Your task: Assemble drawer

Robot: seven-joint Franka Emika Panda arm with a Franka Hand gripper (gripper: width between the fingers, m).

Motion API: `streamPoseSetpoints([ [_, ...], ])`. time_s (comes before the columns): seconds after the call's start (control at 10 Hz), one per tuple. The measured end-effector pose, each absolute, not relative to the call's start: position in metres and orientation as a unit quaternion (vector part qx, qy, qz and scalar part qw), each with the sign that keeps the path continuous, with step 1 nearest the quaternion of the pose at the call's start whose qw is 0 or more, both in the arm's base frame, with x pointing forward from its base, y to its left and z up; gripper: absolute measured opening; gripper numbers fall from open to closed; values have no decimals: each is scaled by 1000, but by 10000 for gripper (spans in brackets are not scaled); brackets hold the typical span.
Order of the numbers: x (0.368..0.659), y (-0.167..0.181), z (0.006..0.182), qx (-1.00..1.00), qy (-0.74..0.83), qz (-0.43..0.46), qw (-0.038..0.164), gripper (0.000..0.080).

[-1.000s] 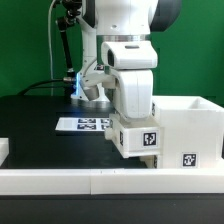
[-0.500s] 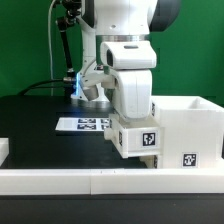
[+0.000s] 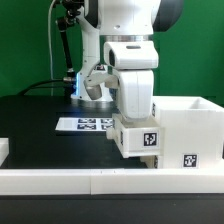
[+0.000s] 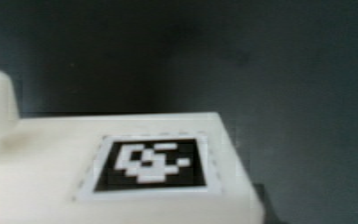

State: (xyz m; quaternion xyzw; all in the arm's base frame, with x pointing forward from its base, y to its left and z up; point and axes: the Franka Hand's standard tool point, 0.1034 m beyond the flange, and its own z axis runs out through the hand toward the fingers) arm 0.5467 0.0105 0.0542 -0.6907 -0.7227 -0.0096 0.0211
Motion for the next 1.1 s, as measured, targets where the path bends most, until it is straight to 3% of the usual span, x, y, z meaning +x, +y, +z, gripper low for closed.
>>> streamPoseSetpoints([
  [0.7,548,11,54,-706,-708,-14,18,44],
  [0.8,548,11,54,-706,-707,-14,18,122],
  [0.9,548,11,54,-706,-708,-14,18,122],
  [1.0,545,11,53,-705,-709,-12,19,306],
  [1.1,544,11,55,-705,-709,-11,20,306],
])
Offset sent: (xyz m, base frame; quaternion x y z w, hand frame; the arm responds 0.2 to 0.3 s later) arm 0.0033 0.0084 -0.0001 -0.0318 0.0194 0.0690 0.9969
